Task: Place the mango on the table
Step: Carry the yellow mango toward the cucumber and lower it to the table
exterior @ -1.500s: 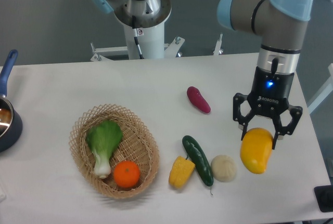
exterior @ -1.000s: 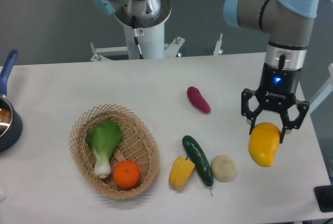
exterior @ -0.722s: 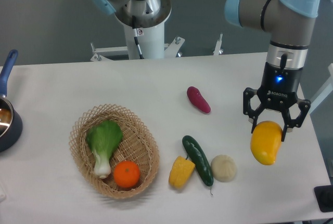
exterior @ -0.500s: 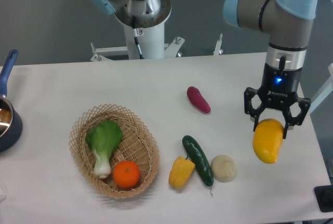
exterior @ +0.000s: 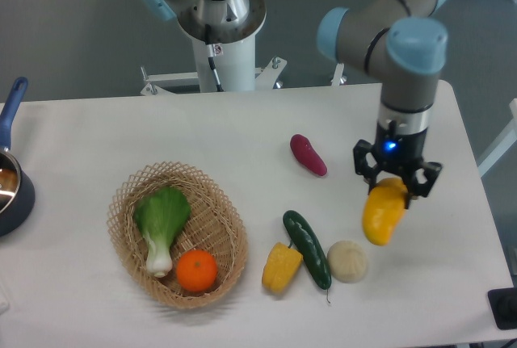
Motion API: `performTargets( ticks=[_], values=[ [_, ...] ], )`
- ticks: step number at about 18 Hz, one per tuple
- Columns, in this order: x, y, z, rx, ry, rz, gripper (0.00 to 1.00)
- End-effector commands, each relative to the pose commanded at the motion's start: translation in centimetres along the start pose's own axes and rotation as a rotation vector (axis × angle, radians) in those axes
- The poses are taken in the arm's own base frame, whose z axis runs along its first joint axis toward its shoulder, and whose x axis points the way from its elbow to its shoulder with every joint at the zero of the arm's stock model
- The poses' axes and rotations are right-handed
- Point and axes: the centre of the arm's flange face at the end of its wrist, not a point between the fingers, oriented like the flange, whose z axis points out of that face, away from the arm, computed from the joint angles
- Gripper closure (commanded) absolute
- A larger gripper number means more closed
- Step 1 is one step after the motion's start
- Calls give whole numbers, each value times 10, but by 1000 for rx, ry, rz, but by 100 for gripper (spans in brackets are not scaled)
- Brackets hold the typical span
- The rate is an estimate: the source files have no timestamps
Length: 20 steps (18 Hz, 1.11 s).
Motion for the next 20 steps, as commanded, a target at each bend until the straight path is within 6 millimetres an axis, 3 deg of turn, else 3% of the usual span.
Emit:
performTargets(
  ticks=[7,20],
  values=[
    [8,7,31,-4,56,159,71],
    [28,10,62,-3,130,115,66]
  ],
)
